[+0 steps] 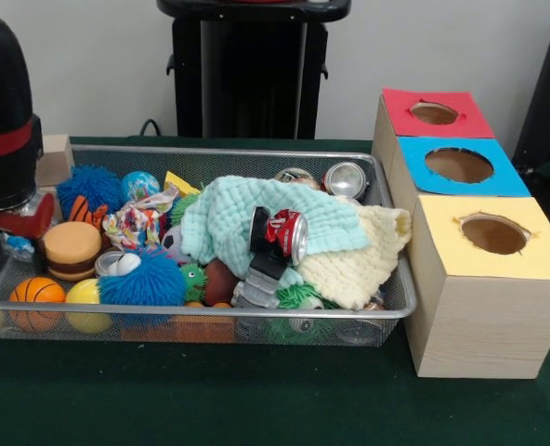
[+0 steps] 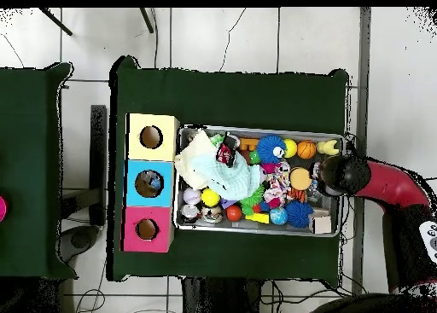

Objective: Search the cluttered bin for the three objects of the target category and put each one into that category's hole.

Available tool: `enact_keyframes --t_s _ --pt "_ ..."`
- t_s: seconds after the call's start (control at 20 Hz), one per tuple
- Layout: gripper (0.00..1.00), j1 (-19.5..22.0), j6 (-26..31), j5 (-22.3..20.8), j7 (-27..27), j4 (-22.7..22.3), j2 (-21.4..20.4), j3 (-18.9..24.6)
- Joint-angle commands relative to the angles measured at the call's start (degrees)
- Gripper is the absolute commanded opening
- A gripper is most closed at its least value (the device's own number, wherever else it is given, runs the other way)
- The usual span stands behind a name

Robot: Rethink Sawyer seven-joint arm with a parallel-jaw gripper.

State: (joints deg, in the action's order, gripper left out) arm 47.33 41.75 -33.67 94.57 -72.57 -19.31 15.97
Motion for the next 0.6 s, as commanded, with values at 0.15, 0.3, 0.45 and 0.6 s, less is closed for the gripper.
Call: enact_keyframes --t_s 0.15,0.3,0.45,0.6 --pt "1.00 -2.4 -0.7 4.6 13.0 -3.0 -0.3 -4.6" --pt "1.00 -1.7 1.1 5.4 7.8 -0.9 0.9 -3.8" --pt "1.00 -1.0 4.3 6.1 3.1 -0.1 0.8 -3.5" --pt "1.00 -0.4 3.3 6.4 3.5 -4.0 -2.3 -5.0"
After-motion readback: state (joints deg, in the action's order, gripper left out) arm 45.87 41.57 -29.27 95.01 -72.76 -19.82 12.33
